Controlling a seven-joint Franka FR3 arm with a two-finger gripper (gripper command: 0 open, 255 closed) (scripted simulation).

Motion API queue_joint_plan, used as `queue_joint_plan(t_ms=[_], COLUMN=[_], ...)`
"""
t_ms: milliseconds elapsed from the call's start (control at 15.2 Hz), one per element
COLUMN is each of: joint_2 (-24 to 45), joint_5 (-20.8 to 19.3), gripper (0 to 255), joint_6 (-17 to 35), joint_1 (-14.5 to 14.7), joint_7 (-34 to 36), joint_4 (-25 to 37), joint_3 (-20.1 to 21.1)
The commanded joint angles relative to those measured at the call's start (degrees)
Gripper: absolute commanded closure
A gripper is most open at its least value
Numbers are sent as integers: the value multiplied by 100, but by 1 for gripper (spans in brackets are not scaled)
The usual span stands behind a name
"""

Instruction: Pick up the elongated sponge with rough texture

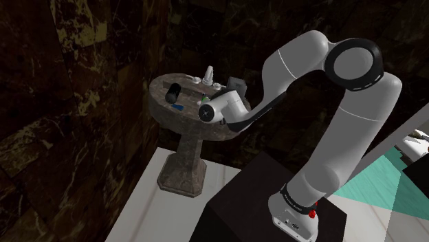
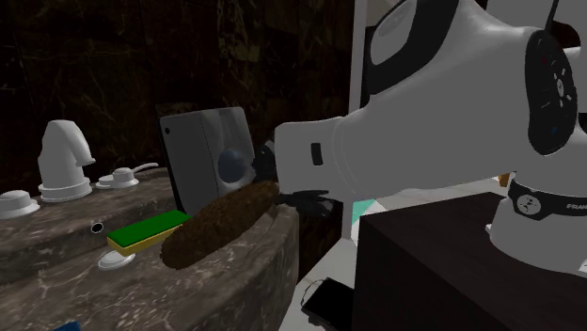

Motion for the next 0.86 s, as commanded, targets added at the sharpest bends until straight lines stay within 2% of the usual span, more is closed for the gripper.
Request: queue_joint_plan(t_ms=[0, 792], joint_2=[-149, -882], joint_5=[84, 517], gripper=[255, 255], joint_6=[7, 47], joint_1=[-6, -41], joint_7=[-126, -838], joint_4=[-25, -96], joint_3=[16, 55])
